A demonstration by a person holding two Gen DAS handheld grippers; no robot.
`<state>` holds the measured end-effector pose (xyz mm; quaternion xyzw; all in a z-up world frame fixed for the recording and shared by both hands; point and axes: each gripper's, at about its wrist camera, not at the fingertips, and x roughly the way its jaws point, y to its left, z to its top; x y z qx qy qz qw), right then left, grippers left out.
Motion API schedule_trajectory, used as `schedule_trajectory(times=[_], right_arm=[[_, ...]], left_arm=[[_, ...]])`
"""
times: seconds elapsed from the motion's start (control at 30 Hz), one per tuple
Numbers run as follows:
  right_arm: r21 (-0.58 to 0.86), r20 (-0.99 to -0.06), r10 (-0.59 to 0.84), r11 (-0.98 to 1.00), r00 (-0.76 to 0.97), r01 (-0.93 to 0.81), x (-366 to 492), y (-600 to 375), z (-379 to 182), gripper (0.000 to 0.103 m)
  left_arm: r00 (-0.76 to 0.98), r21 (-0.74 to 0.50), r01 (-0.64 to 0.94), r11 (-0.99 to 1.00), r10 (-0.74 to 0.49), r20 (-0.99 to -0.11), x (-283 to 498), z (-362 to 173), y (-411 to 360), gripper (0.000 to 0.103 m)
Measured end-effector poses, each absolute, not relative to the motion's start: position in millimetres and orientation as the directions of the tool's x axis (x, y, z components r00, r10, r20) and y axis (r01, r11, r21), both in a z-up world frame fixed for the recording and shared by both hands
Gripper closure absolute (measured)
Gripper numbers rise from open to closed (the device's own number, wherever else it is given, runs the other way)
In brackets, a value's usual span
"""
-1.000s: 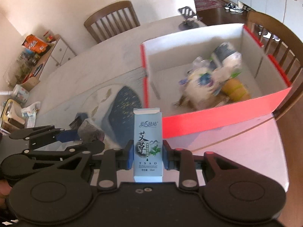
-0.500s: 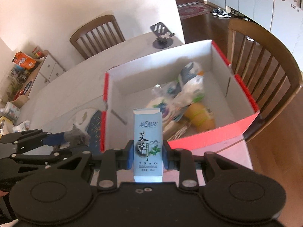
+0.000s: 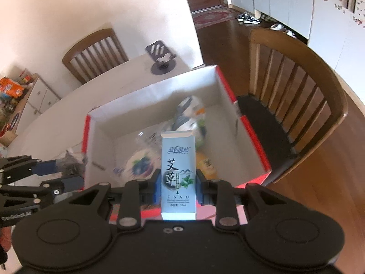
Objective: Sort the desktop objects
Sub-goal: 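Carry the milk carton and seaweed packet over the red box with both tools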
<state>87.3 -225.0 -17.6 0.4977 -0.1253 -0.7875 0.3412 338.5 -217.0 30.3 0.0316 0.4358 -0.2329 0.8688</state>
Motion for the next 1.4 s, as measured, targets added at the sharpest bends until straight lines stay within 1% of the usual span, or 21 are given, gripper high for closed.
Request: schedule_trajectory(times=[0.2,0.8,1.4], right_arm=[[0.523,-0.706,-0.645,-0.754,-0.293,0.398,61.5,-222.0,-23.8,0.075],[0.453,-0.772,-0.588,-0.776,-0.243,0.438,27.7,-245.9,-55.4,0.075],[0.295,-0.848,-0.480,-0.780,-0.224,0.552,31.7,-276.3,-81.3,0.075]], left_arm=[[0.515,-0.124,0.437,0.891,-0.361,-0.778,366.8,30.9,-225.8,0.060],[0.471,-0.066,0.406,0.911,-0.271,-0.839,417.7,-11.2,-239.0,0.060],[0.400,0.002,0.469,0.883,-0.211,-0.892,430.8,-48.3,-261.1,0.060]])
